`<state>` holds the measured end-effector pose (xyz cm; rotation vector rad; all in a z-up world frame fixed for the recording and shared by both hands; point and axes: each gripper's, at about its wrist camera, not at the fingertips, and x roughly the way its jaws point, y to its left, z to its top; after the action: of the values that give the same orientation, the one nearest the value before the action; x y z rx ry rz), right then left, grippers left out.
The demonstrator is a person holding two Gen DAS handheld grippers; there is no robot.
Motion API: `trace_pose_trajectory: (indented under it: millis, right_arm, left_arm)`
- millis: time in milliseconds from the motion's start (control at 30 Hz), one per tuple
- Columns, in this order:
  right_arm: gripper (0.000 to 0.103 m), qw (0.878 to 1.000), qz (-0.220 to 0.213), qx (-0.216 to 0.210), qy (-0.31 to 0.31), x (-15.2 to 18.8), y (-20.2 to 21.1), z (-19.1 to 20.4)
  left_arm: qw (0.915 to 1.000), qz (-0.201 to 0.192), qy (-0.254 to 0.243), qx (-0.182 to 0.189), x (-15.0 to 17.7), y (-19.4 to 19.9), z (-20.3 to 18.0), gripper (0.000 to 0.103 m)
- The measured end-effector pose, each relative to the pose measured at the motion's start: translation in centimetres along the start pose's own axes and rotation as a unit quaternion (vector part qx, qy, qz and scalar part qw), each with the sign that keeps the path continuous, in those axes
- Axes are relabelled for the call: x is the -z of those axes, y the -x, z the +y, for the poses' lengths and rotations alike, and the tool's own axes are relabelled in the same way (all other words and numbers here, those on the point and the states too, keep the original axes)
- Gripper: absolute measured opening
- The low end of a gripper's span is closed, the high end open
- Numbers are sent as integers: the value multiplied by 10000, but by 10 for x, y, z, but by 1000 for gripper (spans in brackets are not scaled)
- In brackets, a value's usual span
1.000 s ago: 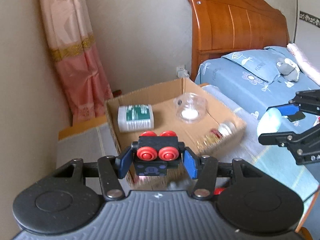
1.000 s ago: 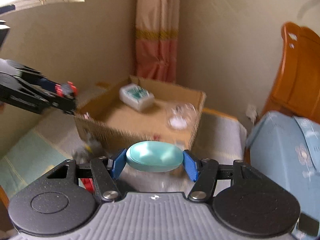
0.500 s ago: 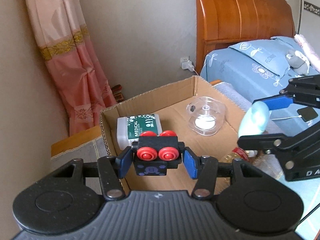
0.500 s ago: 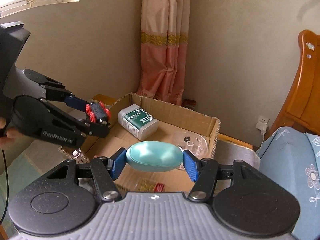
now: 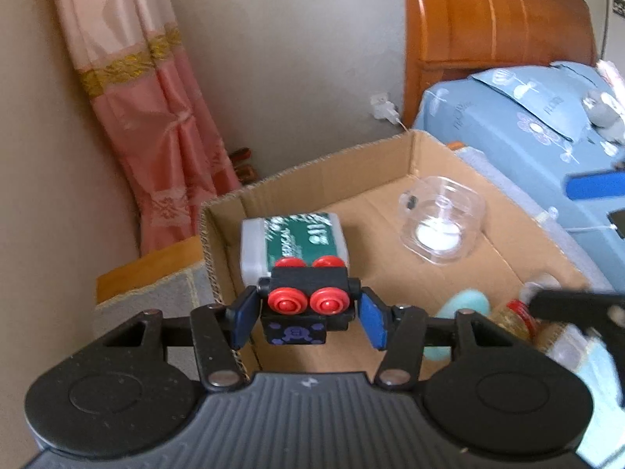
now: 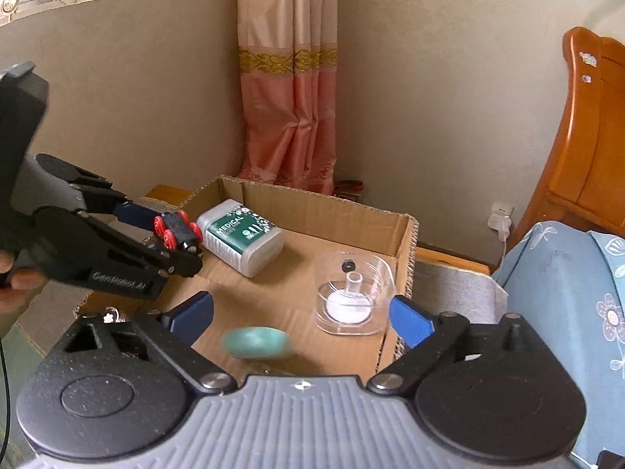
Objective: Organize rigid objects
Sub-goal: 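Open both tools to drop the cube and earbud case into the box, then lower the left tool toward the grey toy figure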
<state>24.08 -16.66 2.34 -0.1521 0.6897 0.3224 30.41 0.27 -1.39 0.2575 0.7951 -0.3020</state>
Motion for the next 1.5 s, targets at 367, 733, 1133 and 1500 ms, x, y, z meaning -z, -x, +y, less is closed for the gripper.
trace_pose_trajectory:
  millis: [367, 733, 1133, 1500]
  right_arm:
    - [103, 9999, -117, -2, 47, 18, 33, 11]
    - [103, 9996, -134, 100, -229, 47, 59, 21]
    - [103, 9962, 97, 560, -661, 104, 65, 27]
    - [103, 9925, 645, 679, -787, 155, 43, 42]
  left_arm:
    - [9993, -266, 190, -189, 0, 32, 4, 95]
    - [9989, -278, 311, -199, 19, 72, -5, 96]
    - [9967, -160, 748, -253, 80, 97, -8, 101]
    - [9930, 48, 1140, -297, 134, 93, -22, 101]
